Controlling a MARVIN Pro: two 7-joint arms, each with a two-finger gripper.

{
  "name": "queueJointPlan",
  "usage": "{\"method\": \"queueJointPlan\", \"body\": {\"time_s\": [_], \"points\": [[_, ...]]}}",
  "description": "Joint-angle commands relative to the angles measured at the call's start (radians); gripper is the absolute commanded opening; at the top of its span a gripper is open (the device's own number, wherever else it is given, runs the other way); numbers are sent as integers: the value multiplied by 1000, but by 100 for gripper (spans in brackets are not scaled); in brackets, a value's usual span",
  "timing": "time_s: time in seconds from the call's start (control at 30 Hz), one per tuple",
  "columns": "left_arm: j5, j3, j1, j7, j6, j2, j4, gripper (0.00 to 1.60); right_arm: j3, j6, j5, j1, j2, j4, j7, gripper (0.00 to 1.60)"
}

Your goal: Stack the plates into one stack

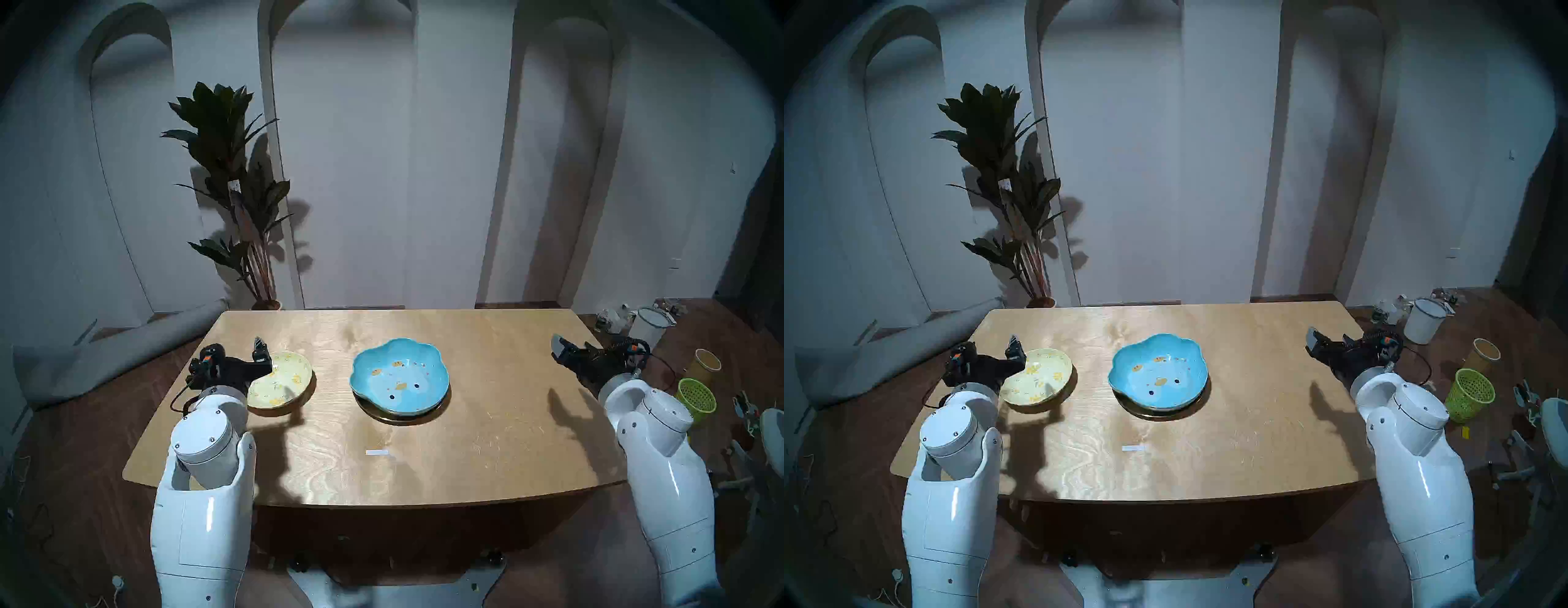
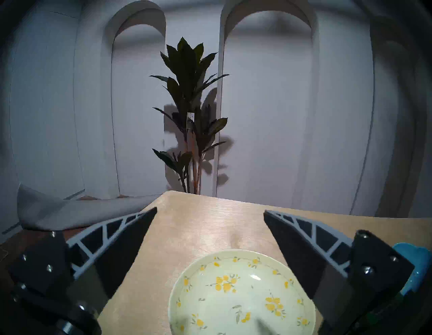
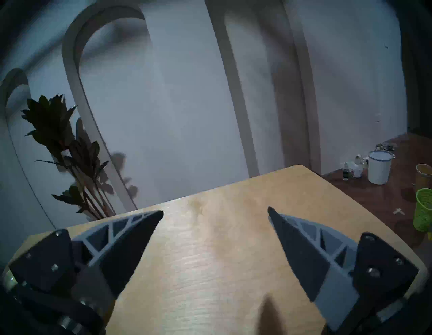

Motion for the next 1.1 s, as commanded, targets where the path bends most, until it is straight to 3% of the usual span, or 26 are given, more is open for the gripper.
{"method": "queueJointPlan", "body": {"time_s": [0.0, 0.17, 0.23, 0.33, 0.37, 0.43, 0.67, 0.7, 1.07], "points": [[-52, -31, -51, -17, 53, -2, -9, 160, -7, -116, -12, -10, 63, 25, 119, 160], [-86, -74, -83, -27, 122, 22, -22, 160, -9, -178, -19, -11, 76, 57, 195, 160], [-111, -106, -119, -32, 190, 41, -18, 160, -8, -203, -25, -9, 80, 75, 239, 160], [-131, -125, -142, -38, 237, 49, -14, 160, -8, -224, -28, -8, 83, 88, 267, 160], [-166, -145, -165, -46, 286, 45, -2, 160, -7, -239, -31, -6, 85, 98, 289, 160], [-183, -153, -163, -51, 296, 47, 1, 160, -7, -248, -32, -5, 86, 103, 301, 160], [-289, -211, -229, -77, 449, 52, 92, 160, -5, -308, -39, 2, 94, 138, 380, 160], [-301, -218, -240, -80, 493, 61, 106, 160, -5, -320, -40, 3, 95, 145, 395, 160], [-424, -254, -336, -120, 705, 119, 206, 160, -4, -440, -35, 25, 97, 217, 531, 160]]}}
